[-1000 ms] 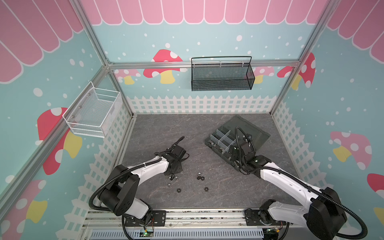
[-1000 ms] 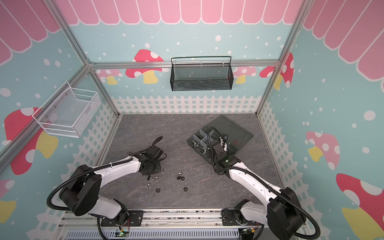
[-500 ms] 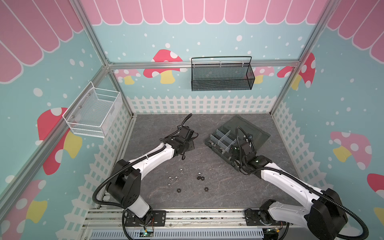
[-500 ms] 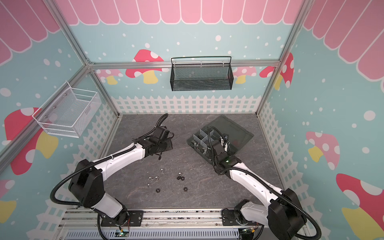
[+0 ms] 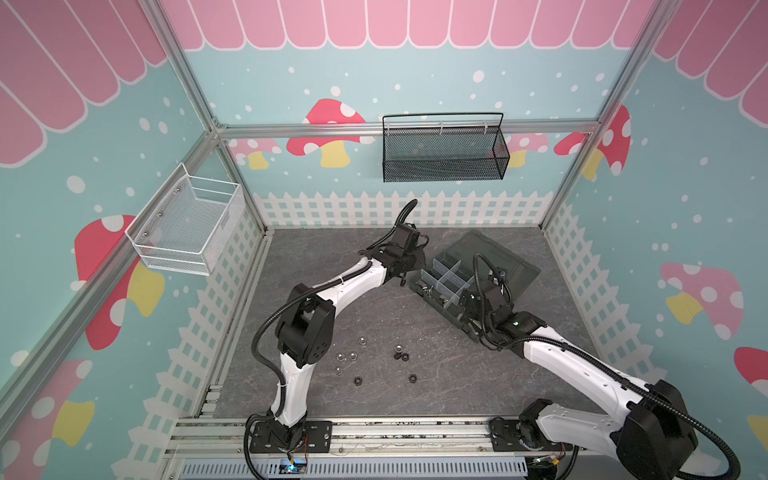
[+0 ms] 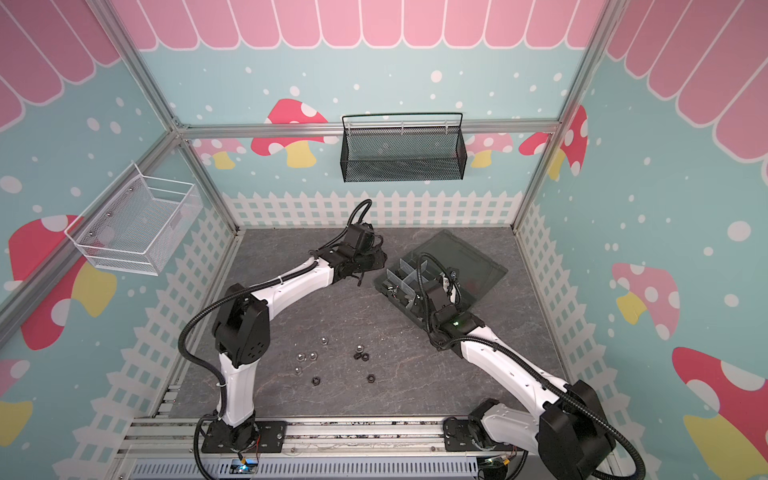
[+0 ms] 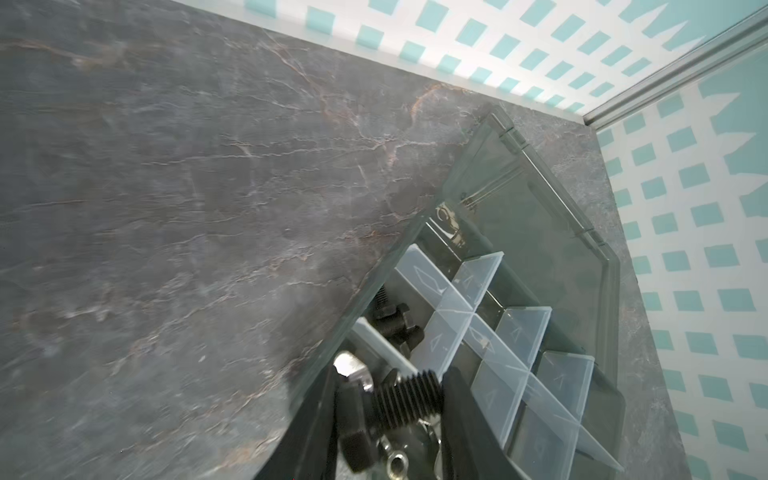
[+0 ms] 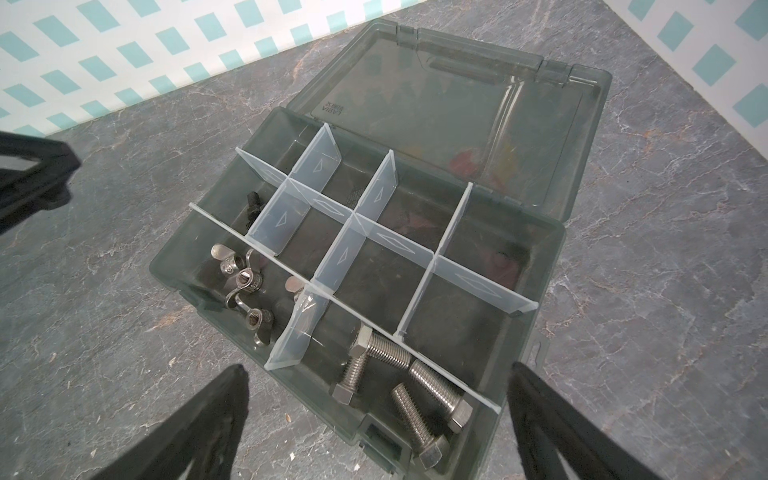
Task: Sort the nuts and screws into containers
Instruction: 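Lift the black bolt with the left gripper and carry it over the box, then open the left gripper to drop the black bolt into the box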
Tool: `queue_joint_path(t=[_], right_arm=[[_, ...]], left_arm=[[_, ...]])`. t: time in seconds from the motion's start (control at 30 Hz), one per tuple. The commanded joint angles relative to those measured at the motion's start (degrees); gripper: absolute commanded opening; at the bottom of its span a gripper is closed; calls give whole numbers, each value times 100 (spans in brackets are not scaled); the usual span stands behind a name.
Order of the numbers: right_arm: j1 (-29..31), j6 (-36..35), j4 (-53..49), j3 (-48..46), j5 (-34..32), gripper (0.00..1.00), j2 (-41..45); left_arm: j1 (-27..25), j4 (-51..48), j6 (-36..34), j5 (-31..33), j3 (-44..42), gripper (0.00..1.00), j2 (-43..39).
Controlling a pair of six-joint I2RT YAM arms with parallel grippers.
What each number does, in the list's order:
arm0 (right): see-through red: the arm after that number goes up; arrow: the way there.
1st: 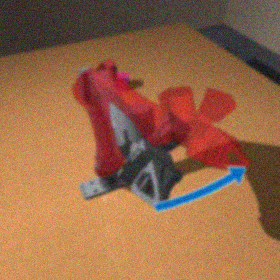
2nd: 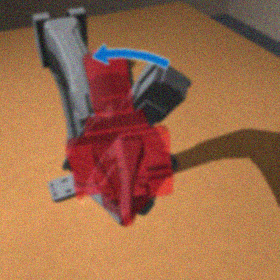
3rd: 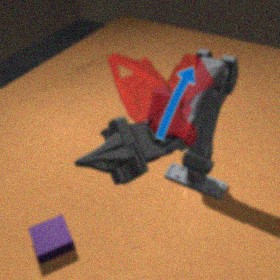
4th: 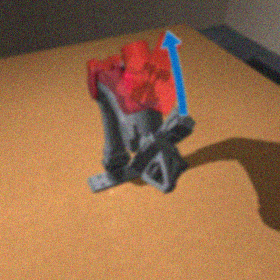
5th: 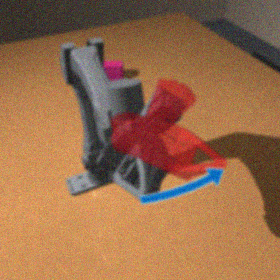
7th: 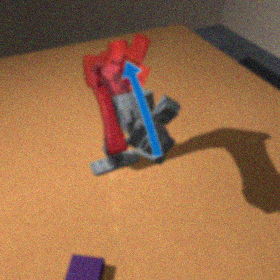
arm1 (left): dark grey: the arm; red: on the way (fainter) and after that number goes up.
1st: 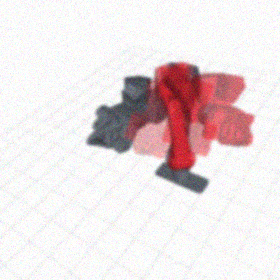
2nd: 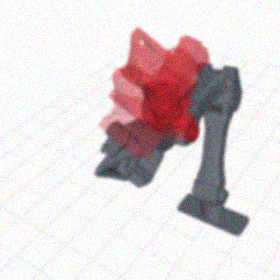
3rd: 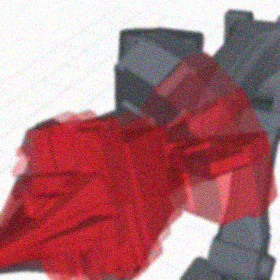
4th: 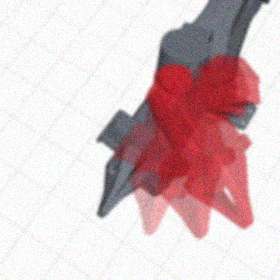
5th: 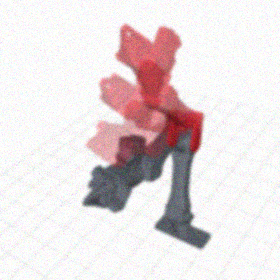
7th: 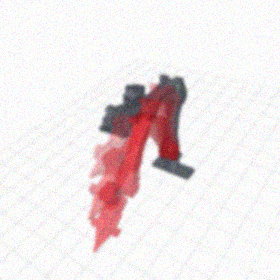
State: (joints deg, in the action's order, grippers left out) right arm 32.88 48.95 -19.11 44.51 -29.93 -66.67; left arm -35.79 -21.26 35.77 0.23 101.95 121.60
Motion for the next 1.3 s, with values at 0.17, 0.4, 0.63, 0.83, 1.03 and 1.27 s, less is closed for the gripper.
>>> queue_joint_path(t=[0.17, 0.4, 0.63, 0.83, 1.03, 1.27], right_arm=[[-31, 153, -149, 32, -48, 98, 121], [-30, 144, -153, 52, 6, 98, 89], [-34, 134, -154, 43, 24, 98, 86], [-35, 118, -146, 45, 55, 98, 76], [-31, -210, 46, 58, 446, 98, -40], [7, -662, 121, 271, 1071, 100, -457]], left_arm=[[-131, 14, 70, -540, 940, 36, 896], [-137, -40, 75, -639, 1346, 42, 1322], [-137, -124, 108, -672, 1503, 52, 1467], [-131, -145, 97, -580, 1380, 55, 1188], [-137, -145, 53, -230, 847, 64, 422], [-130, 306, 243, 285, -667, 95, -935]])
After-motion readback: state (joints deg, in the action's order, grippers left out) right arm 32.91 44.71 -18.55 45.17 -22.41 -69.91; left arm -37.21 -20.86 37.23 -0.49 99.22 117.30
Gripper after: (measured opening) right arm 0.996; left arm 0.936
